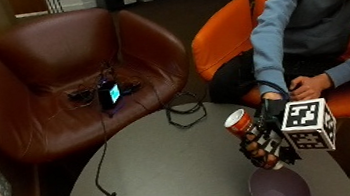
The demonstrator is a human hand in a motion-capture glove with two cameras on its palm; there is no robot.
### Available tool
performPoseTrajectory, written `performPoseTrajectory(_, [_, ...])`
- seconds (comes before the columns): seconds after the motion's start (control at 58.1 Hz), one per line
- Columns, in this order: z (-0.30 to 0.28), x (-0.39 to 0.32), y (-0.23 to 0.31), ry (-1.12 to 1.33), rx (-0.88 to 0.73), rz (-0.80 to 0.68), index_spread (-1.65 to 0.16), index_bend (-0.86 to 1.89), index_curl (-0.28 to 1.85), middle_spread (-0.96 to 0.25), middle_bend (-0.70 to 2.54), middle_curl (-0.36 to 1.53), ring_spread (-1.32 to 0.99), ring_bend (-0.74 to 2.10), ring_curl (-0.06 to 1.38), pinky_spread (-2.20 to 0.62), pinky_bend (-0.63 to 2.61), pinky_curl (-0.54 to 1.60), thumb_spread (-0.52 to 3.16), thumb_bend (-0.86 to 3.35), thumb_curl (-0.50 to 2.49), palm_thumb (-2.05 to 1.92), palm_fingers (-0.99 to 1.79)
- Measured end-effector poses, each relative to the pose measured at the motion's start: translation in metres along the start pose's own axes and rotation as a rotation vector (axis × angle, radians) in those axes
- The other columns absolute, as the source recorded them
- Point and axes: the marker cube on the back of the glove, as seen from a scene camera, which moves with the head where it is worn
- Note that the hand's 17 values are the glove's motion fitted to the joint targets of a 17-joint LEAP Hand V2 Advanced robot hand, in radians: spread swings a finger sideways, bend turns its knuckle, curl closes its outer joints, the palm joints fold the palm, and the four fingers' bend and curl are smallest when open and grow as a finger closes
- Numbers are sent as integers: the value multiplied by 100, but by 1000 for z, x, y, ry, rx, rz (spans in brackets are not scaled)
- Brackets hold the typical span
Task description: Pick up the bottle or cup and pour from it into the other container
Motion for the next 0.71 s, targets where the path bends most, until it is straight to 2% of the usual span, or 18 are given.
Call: performPoseTrajectory(0.705, [-9,-24,2,47,10,23,-26,13,35,-14,33,52,-27,40,46,-33,32,38,11,-4,73,104,115])
